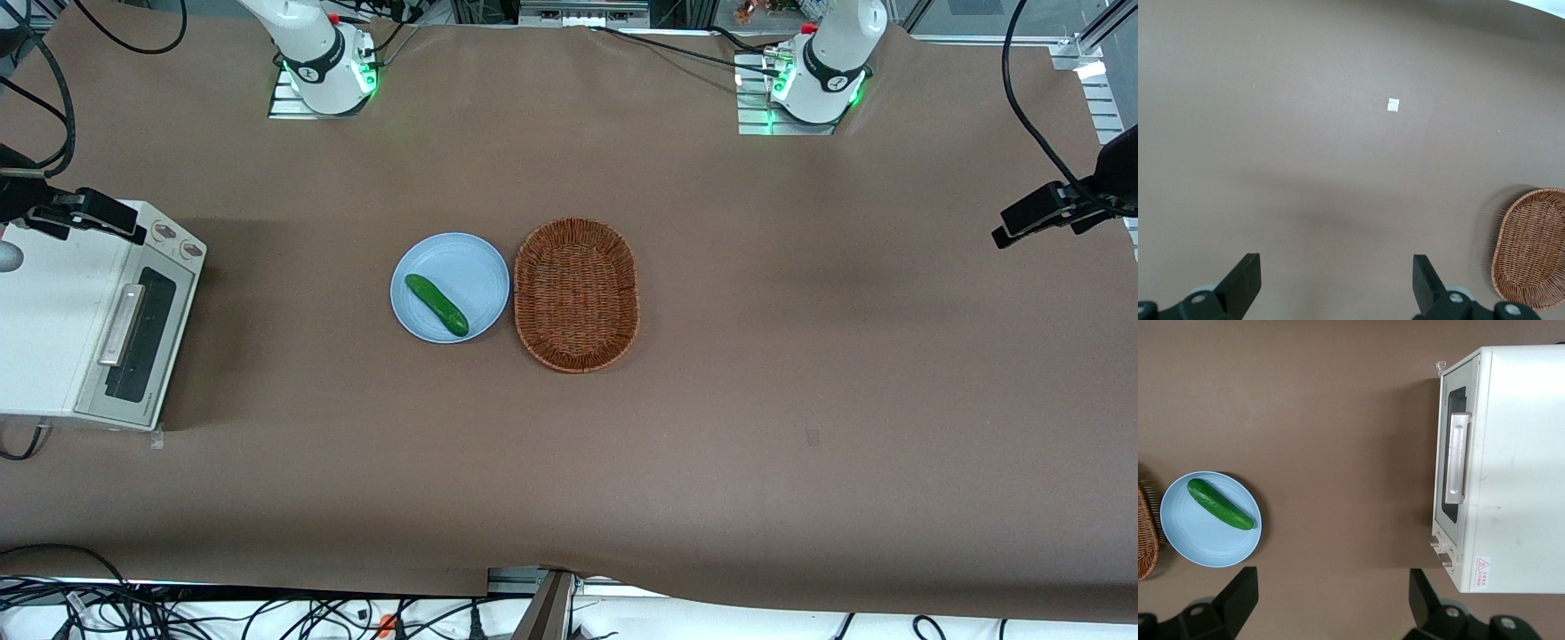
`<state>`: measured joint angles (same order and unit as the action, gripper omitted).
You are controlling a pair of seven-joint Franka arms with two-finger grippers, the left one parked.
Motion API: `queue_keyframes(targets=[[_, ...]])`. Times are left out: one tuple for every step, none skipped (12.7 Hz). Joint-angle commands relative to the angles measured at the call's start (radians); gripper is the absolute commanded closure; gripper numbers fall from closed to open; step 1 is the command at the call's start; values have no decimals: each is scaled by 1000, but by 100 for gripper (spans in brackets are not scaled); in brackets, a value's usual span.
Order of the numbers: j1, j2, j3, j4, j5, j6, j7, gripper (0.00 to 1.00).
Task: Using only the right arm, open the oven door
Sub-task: 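Move the right gripper toward the toaster oven's silver door handle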
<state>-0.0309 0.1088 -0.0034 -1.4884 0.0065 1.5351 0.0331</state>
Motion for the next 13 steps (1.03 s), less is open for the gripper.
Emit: queue_keyframes(targets=[[-24, -18, 20, 0, 16, -30, -15, 0], [-24, -15, 22, 0, 16, -30, -18, 0], [-23, -12, 23, 0, 16, -30, -18, 0], [-21, -12, 25, -1, 16, -32, -18, 0], [-20, -11, 26, -1, 16, -32, -19, 0], [-18, -11, 26, -3, 18, -33, -19, 0], [-15, -9, 26, -6, 18, -33, -19, 0], [-14, -6, 26, -6, 18, -41, -19, 0], [-14, -3, 26, -6, 16, -52, -19, 0], [-14, -1, 26, -6, 18, -58, -19, 0], [-14, 0, 26, -6, 16, -65, -18, 0], [-12, 0, 26, -6, 16, -69, -16, 0], [-12, 0, 26, -7, 16, -70, -18, 0]])
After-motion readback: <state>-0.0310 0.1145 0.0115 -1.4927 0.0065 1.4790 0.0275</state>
